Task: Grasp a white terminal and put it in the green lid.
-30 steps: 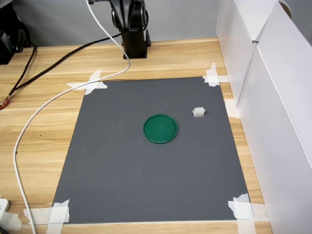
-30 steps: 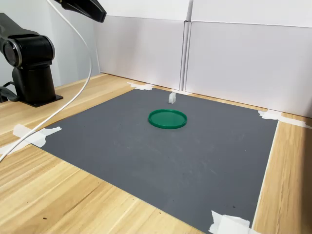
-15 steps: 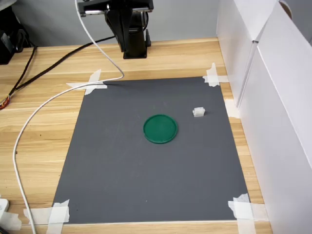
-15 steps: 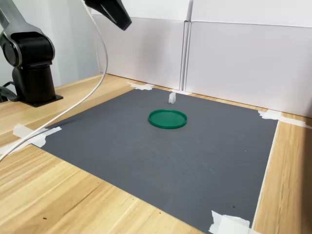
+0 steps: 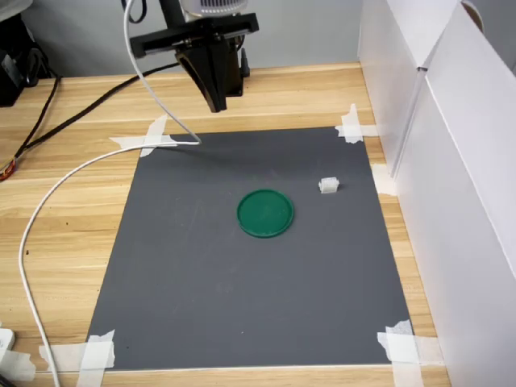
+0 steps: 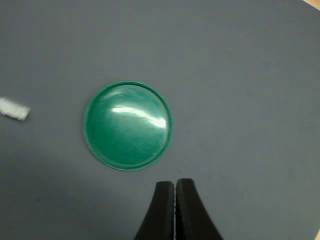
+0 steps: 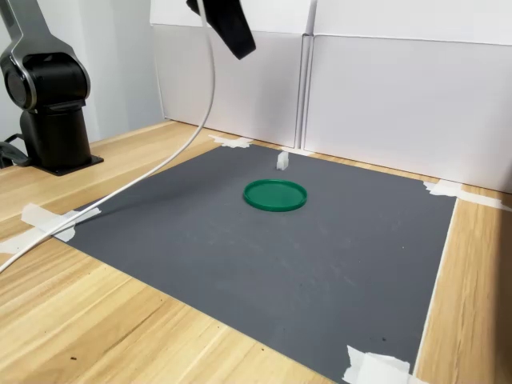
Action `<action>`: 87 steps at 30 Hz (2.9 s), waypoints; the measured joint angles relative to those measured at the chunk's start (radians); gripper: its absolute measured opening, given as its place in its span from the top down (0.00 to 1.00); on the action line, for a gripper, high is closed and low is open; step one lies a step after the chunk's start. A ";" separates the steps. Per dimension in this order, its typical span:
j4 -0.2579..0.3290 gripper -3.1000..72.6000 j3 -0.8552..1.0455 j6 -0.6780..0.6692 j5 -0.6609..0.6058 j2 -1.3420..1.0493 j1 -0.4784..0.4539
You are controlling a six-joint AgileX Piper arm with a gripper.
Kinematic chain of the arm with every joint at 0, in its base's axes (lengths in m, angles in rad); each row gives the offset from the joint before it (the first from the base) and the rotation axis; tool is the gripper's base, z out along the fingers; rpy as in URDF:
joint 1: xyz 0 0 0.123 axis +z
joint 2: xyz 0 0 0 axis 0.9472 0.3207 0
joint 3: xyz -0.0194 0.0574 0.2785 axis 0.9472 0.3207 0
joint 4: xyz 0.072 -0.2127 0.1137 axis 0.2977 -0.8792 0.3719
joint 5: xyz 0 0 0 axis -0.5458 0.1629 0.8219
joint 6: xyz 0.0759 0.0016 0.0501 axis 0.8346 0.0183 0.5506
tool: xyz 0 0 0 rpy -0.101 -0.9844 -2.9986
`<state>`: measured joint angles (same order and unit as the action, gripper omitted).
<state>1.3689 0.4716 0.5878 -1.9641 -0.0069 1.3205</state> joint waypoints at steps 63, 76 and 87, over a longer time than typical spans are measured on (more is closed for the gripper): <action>-0.226 0.01 -0.120 -0.216 -0.060 0.425 0.502; -0.219 0.06 -0.120 -0.229 -0.030 0.515 0.502; -0.207 0.07 -0.120 -0.246 0.009 0.537 0.502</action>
<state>1.1617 0.3515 0.3413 -1.9547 0.5303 1.8228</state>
